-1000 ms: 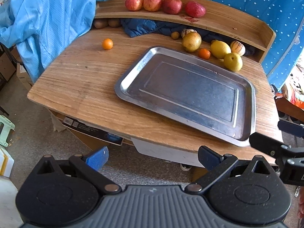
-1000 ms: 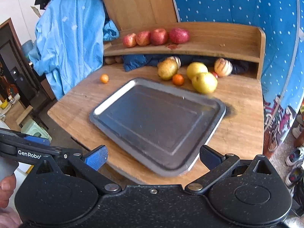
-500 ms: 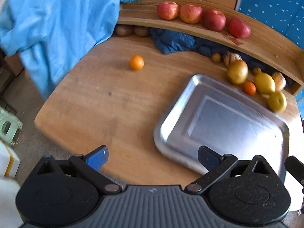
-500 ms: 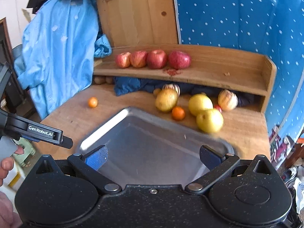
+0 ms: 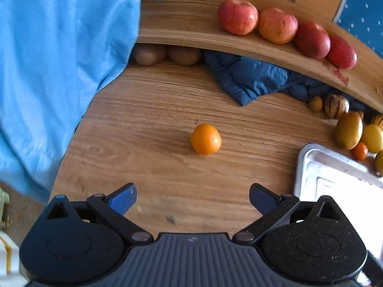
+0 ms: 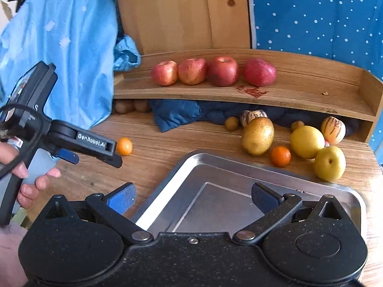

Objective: Organize fruits
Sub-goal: 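Close the left tool on the loose tangerine while the right tool approaches the brown pear, then grasp the brown pear with the right tool while the left tool holds the tangerine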

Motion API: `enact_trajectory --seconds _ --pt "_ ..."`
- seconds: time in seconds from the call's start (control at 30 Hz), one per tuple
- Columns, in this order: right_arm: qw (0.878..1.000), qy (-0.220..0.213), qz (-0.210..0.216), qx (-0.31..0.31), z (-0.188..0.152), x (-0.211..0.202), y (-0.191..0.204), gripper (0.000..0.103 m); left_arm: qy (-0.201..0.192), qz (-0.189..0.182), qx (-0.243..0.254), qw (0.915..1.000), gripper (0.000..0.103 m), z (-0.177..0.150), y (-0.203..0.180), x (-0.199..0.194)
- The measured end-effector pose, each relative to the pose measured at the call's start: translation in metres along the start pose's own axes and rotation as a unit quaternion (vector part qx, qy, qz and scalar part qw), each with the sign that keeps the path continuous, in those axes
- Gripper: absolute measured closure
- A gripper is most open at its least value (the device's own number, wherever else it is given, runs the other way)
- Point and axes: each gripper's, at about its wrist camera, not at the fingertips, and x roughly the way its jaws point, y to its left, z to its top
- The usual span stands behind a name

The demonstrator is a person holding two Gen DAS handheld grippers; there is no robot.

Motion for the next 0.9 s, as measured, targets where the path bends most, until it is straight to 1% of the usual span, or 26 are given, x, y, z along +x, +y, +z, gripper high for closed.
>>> enact_trajectory --seconds 0.1,0.23,0.3,0.37,0.43,0.53,0.6,0.63,0.67,0.7,0.8,0.83,0.9 --pt "1.0 0.014 -0.025 -0.003 0.004 0.014 0.004 0.001 -0.006 -0.004 0.024 0.9997 0.003 0.004 0.004 0.012" --pt "0.999 0.01 -0.043 0.003 0.014 0.025 0.002 0.001 -0.007 -0.012 0.043 0.999 0.008 0.011 0.004 0.027" --pt "0.999 0.004 -0.049 0.009 0.02 0.032 0.0 0.001 -0.005 -0.025 0.048 0.9985 0.017 0.015 0.004 0.033" --pt "0.998 0.0 -0.054 0.015 0.025 0.039 -0.002 0.001 -0.012 -0.031 0.054 0.998 0.02 0.018 0.002 0.037" --pt "0.998 0.002 -0.055 0.024 0.03 0.046 -0.004 0.001 -0.023 -0.037 0.056 0.9975 0.025 0.021 0.002 0.038" --pt "0.998 -0.001 -0.053 0.032 0.036 0.054 -0.007 0.001 -0.034 -0.047 0.05 0.9971 0.037 0.027 0.002 0.041" --pt "0.998 -0.002 -0.053 0.033 0.039 0.059 -0.009 0.001 -0.039 -0.047 0.048 0.997 0.051 0.031 0.002 0.042" --pt "0.998 -0.003 -0.054 0.035 0.041 0.062 -0.011 0.001 -0.041 -0.05 0.045 0.9969 0.055 0.033 0.002 0.043" --pt "0.998 -0.004 -0.055 0.036 0.043 0.065 -0.013 0.001 -0.042 -0.055 0.044 0.9966 0.062 0.035 0.003 0.044" --pt "0.998 -0.006 -0.059 0.037 0.045 0.068 -0.015 0.001 -0.044 -0.057 0.044 0.9965 0.065 0.036 0.002 0.044" --pt "0.996 -0.009 -0.076 0.04 0.053 0.078 -0.024 0.003 -0.049 -0.055 0.05 0.996 0.065 0.04 -0.004 0.048" --pt "0.995 -0.008 -0.086 0.041 0.056 0.081 -0.027 0.006 -0.052 -0.055 0.051 0.9958 0.065 0.042 -0.006 0.049" --pt "0.993 -0.006 -0.108 0.042 0.06 0.089 -0.034 0.008 -0.056 -0.06 0.058 0.995 0.066 0.046 -0.011 0.052"
